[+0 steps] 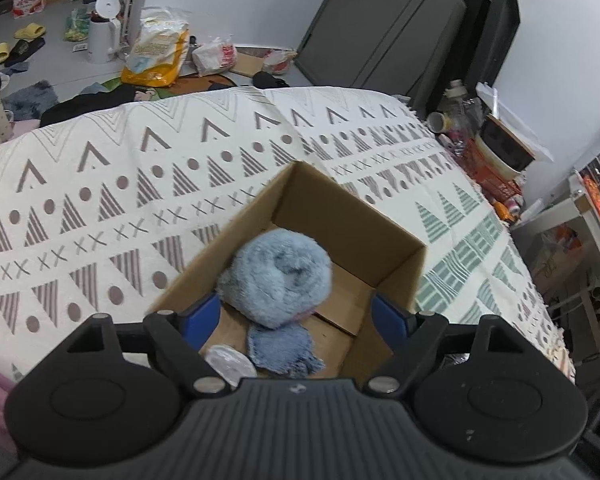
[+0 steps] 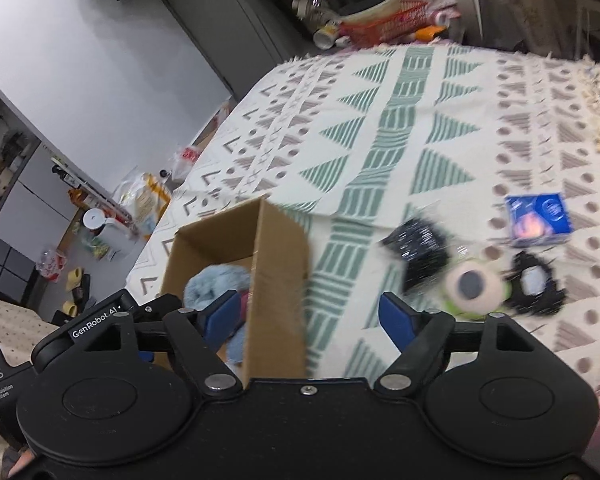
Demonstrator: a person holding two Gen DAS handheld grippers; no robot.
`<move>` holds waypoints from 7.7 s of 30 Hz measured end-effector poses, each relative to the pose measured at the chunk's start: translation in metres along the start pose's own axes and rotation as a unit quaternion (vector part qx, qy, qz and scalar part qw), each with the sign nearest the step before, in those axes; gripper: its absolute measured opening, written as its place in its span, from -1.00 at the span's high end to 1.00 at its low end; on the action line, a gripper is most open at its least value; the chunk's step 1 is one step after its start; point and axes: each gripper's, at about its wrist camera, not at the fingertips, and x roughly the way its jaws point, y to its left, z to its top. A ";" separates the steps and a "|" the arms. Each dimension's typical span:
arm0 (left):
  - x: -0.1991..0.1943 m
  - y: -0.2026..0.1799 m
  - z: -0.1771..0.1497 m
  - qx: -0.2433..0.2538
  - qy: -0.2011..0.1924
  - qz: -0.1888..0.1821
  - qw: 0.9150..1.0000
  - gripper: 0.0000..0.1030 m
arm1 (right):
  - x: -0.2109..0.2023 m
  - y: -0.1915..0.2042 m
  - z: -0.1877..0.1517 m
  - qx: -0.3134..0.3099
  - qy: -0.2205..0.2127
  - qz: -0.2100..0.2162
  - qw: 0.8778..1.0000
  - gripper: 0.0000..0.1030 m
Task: Organize soft objects
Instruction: 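Open the right gripper to drop the denim plush into the box, then grasp the black plastic bag with the left gripper while the right grasps the black lace fabric, then lift the black bag and lace fabric and carry both toward the cardboard box, then open the left gripper over the box while the right releases the lace fabric into it, then move both grippers back out of the box toward the bed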
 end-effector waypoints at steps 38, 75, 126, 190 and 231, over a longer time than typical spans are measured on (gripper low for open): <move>0.014 -0.141 -0.071 0.240 -0.022 -0.055 0.969 -0.59 | 0.005 -0.176 0.004 0.192 0.021 -0.047 0.980 -0.26; 0.167 -0.234 -0.105 0.190 0.114 0.090 0.971 -0.23 | 0.086 -0.219 0.011 0.207 0.095 -0.032 0.973 0.46; -0.035 -0.093 -0.028 0.125 -0.012 -0.109 0.986 0.17 | -0.050 -0.095 -0.004 0.072 -0.118 -0.054 0.989 0.50; 0.036 0.010 0.076 -0.033 -0.062 -0.113 0.991 -0.49 | 0.078 0.082 0.031 0.005 -0.045 0.041 0.998 0.49; 0.002 -0.091 0.016 0.129 -0.081 -0.075 0.985 -0.64 | -0.045 -0.090 0.051 0.016 -0.115 -0.052 0.992 -0.99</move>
